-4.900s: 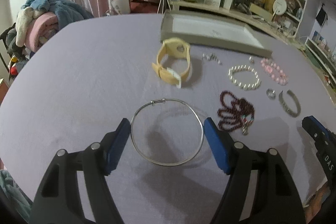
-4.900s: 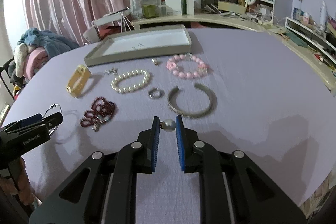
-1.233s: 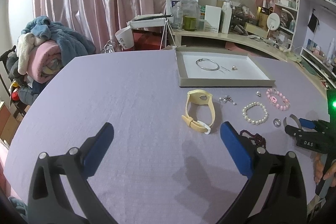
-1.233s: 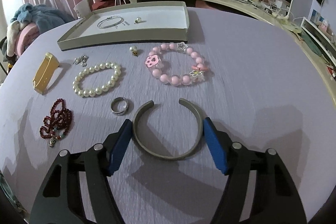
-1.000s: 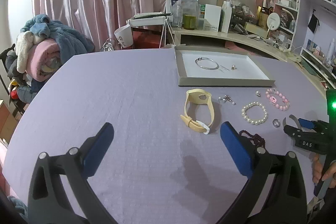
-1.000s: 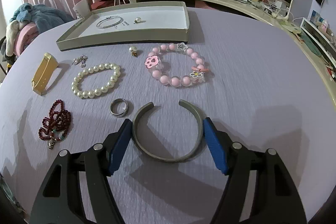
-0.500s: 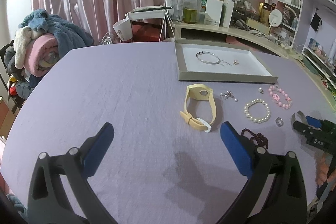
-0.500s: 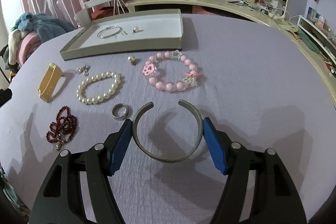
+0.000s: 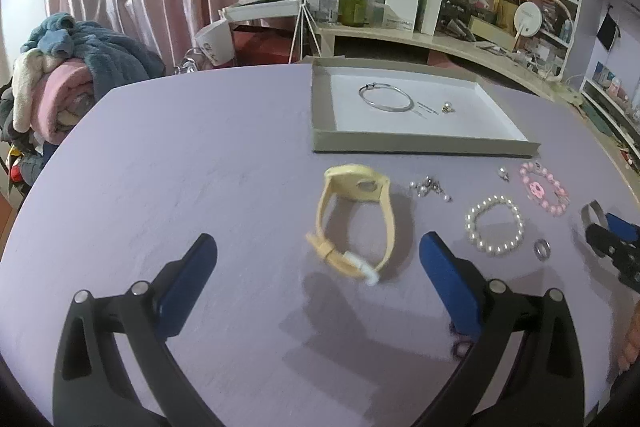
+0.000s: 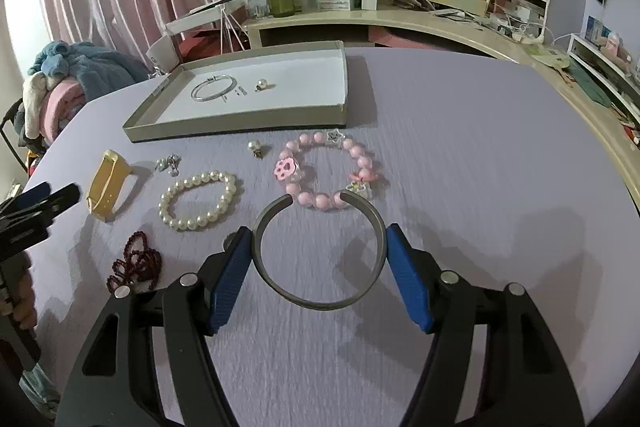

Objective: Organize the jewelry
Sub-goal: 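Grasp the wide silver cuff with the right tool while the left tool grasps the yellow watch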

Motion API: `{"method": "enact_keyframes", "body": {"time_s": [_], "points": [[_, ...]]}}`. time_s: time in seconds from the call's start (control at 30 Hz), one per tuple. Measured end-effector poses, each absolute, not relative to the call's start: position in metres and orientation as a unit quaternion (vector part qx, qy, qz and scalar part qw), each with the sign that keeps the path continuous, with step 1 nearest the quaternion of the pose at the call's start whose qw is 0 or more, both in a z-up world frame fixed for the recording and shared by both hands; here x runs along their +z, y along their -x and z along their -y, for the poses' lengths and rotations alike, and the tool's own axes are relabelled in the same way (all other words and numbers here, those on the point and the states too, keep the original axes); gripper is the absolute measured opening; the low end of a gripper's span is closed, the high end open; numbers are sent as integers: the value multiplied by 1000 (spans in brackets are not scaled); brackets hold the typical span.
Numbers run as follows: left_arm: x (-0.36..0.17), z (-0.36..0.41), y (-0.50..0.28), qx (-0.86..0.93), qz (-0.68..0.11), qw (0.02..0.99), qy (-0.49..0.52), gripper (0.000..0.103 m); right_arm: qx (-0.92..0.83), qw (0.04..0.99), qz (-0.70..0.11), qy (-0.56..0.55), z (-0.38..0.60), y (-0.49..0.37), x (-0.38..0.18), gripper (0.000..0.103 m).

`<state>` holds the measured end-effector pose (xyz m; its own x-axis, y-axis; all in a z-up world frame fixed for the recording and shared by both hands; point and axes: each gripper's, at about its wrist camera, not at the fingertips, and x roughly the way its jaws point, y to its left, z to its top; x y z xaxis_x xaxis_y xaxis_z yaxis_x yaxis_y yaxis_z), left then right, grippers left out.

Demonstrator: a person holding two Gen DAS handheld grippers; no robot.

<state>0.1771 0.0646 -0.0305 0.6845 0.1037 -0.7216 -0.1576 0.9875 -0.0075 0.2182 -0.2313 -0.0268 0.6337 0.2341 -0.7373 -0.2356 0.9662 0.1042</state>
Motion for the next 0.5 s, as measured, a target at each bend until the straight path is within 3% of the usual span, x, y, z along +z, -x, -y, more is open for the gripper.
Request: {"method": "enact_keyframes", "body": {"time_s": [0.5], "points": [[-55, -60, -231, 88, -429, 899, 24, 98, 138, 899, -414, -8, 232, -231, -28, 69]]}}
